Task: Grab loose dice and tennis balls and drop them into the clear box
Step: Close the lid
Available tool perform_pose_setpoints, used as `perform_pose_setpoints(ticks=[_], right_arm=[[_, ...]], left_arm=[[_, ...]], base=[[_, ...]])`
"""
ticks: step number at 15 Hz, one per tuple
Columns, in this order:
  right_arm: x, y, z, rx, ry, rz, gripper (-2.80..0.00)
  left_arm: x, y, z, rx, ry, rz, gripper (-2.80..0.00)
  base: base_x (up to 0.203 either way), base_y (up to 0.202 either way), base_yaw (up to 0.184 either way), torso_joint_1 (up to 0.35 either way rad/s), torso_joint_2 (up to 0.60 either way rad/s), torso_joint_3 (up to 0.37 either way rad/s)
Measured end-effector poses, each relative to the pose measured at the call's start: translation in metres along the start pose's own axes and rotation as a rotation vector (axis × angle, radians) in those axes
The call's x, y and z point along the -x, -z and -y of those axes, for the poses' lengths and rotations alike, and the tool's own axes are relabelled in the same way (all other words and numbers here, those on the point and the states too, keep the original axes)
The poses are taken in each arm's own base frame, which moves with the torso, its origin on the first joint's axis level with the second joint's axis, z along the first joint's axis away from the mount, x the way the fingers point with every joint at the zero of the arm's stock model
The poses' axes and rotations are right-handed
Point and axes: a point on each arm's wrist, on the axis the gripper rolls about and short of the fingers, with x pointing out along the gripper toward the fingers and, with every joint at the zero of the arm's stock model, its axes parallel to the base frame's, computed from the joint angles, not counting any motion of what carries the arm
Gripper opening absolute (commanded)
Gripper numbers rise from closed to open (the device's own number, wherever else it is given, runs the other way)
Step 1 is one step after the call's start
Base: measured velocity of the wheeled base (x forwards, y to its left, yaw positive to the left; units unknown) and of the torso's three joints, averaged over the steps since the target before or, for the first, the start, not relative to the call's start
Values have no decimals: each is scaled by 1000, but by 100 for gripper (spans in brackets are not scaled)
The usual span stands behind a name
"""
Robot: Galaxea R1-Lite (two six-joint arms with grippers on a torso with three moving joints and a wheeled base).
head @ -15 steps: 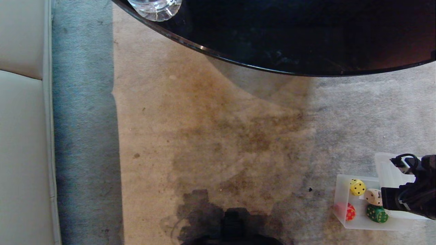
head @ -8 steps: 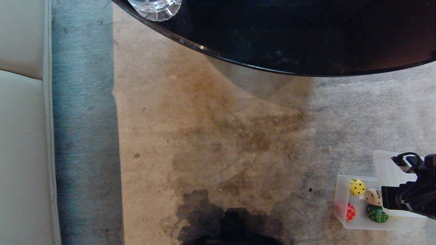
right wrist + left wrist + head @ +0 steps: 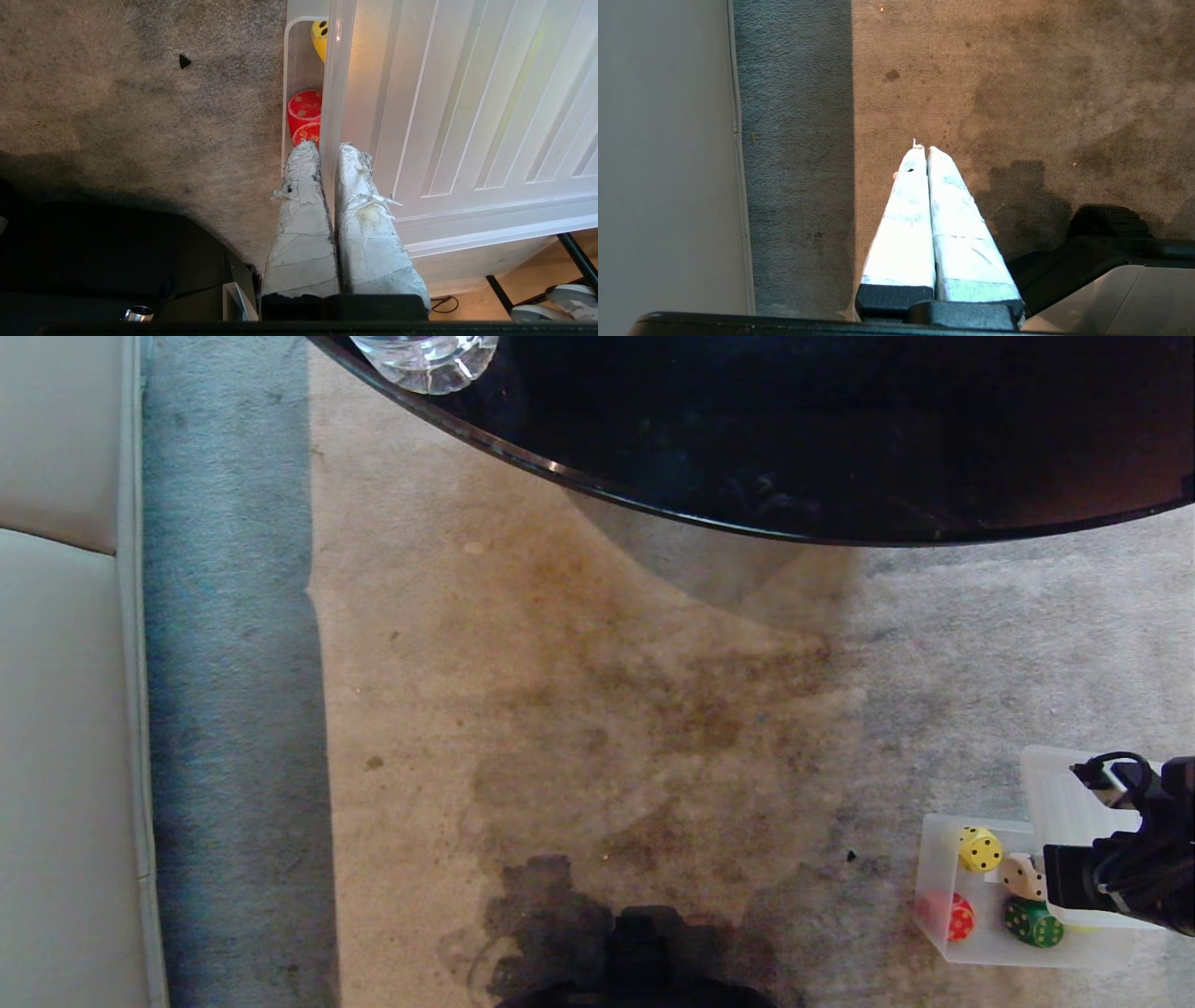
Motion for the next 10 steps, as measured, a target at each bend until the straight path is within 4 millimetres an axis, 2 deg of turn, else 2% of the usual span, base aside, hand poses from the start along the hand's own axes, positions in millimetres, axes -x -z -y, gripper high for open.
perform_pose_setpoints(ticks=[3,10], right_arm=[[0,-1,0,0,1,4,-280],[-2,-2,0,3,1,3,-280]], left_arm=[[0,0,0,1,0,0,-280],[0,0,0,1,0,0,-280]], base=[[-39,0,0,2,1,0],[-185,0,-2,4,4,3]])
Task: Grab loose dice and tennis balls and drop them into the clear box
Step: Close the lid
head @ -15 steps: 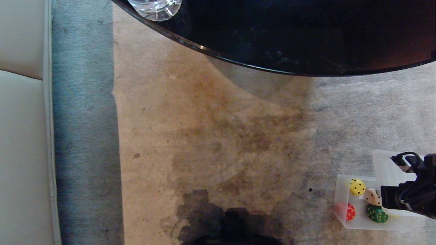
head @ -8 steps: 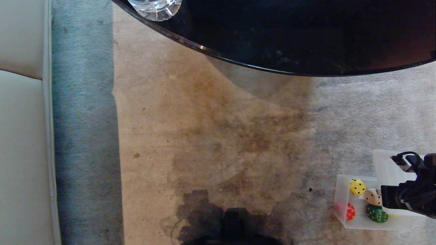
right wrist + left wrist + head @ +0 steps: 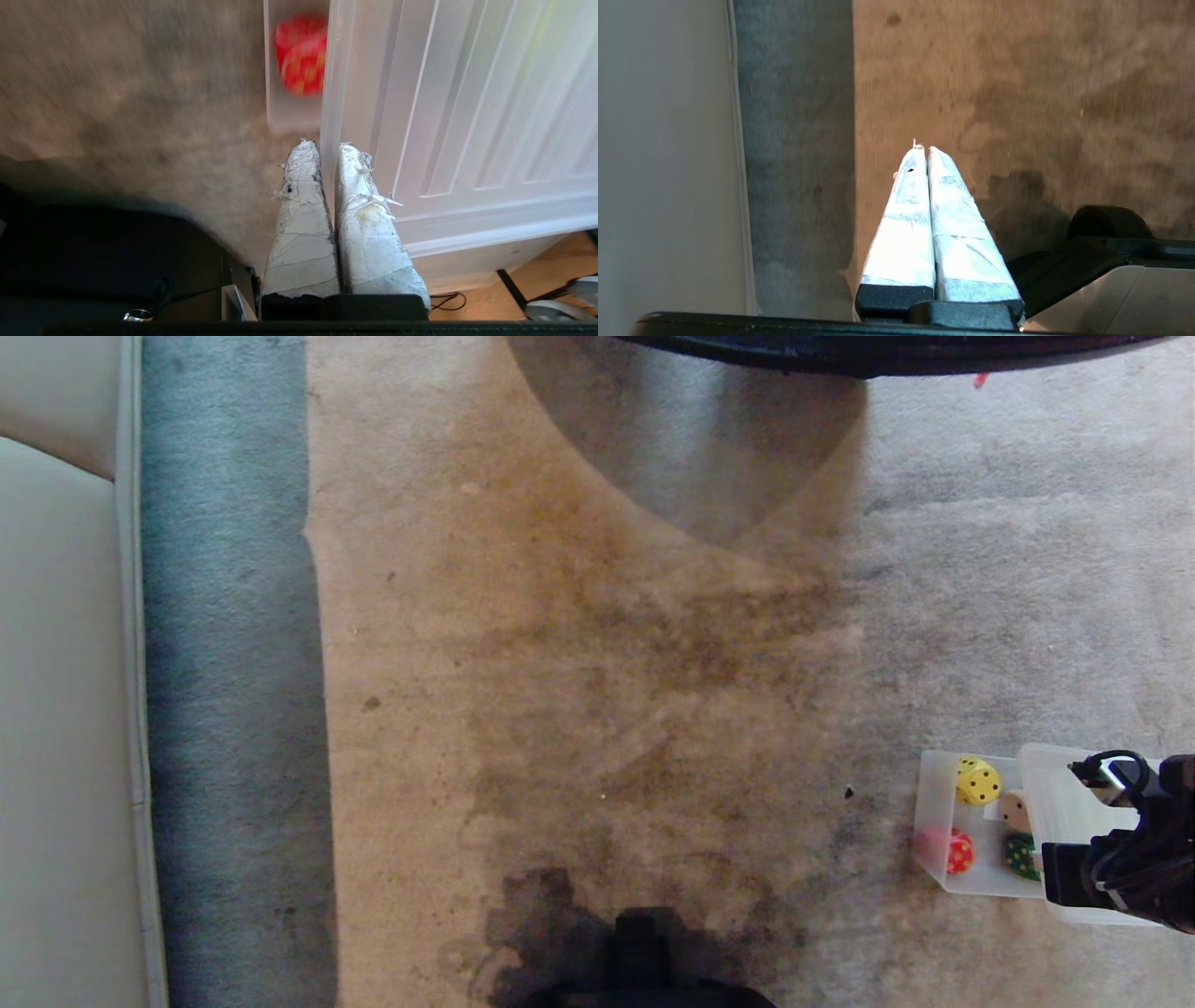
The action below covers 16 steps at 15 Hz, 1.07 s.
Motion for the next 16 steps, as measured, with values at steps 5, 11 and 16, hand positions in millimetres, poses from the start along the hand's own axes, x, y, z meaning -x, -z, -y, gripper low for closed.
perform_pose_setpoints(ticks=[5,11,16], right_arm=[[0,-2,0,3,-1,12,-280],[-1,-12,-4,38,-12,98,-280],[-7,-31,-14,80,-40,175,-280]], left_arm=[[0,0,0,0,0,0,-280],[0,0,0,0,0,0,-280],[0,0,0,0,0,0,-280]], base=[[-180,0,-2,4,3,3],[-16,0,-1,-1,2,0],[0,0,0,0,0,0]])
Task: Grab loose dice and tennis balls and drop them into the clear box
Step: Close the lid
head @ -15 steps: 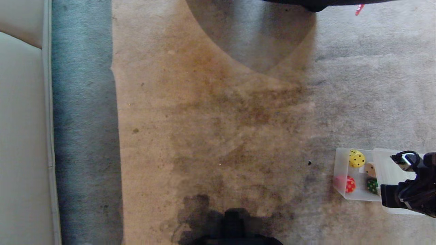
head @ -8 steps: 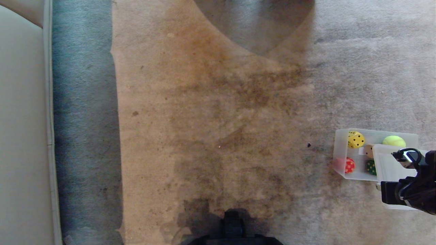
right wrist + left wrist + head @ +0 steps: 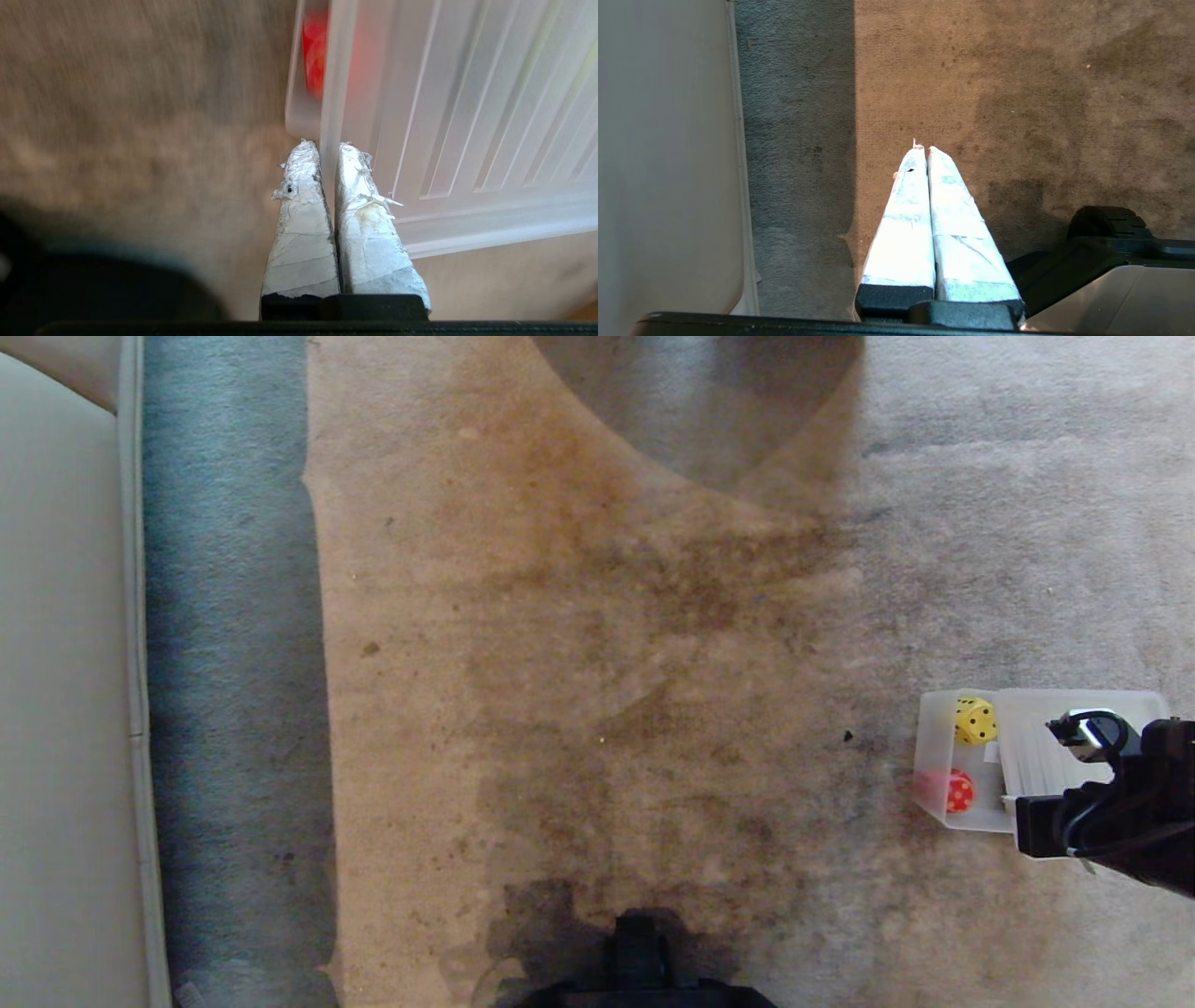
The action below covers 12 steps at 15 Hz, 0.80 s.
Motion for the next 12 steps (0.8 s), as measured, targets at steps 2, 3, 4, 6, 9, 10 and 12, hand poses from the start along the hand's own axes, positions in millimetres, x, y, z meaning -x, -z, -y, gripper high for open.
perform_pose_setpoints(ticks=[2,3,4,6,9,10,12], right_arm=[[-9,-3,0,11,2,13,-280],[-14,-4,0,17,2,28,-280],[-18,-6,1,20,8,54,-280],[-26,-7,1,25,22,82,-280],[-35,1,2,18,65,46,-280],[-37,3,2,18,67,37,-280],[-38,5,1,17,66,27,-280]], left_arm=[[0,0,0,0,1,0,-280],[0,0,0,0,0,0,-280],[0,0,0,0,0,0,-280],[0,0,0,1,0,0,-280],[0,0,0,0,0,0,-280],[0,0,0,0,0,0,-280],[0,0,0,0,0,0,-280]], base=[[0,0,0,0,0,0],[0,0,0,0,0,0],[0,0,0,0,0,0],[0,0,0,0,0,0],[0,0,0,0,0,0],[0,0,0,0,0,0],[0,0,0,0,0,0]])
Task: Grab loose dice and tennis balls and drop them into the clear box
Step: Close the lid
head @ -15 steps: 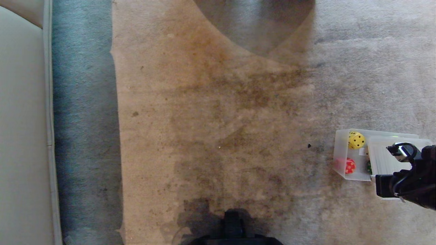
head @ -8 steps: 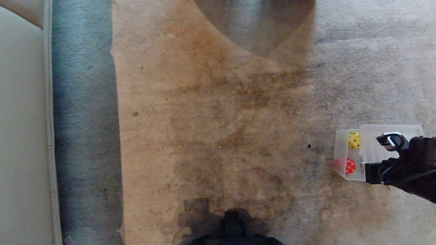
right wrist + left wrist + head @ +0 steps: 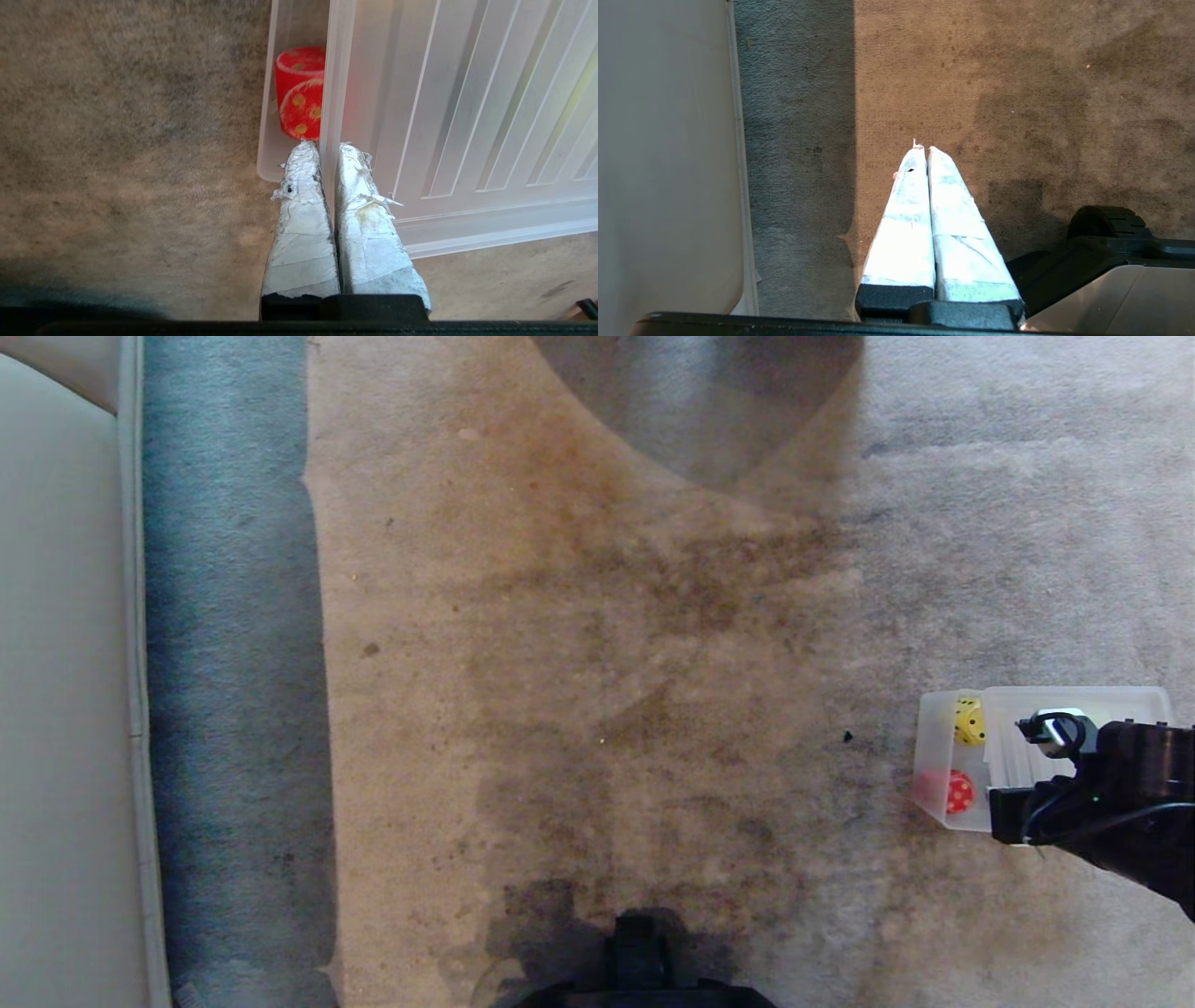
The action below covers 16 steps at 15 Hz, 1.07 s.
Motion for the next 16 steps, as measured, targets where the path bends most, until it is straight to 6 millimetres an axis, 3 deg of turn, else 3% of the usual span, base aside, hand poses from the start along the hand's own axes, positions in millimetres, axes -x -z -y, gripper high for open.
perform_pose_setpoints(ticks=[8,16], right_arm=[[-6,9,-18,-38,-4,-47,-280],[-27,17,-26,-48,21,33,-280]], left_arm=[[0,0,0,0,0,0,-280],[0,0,0,0,0,0,-280]], base=[[0,0,0,0,0,0],[0,0,0,0,0,0]])
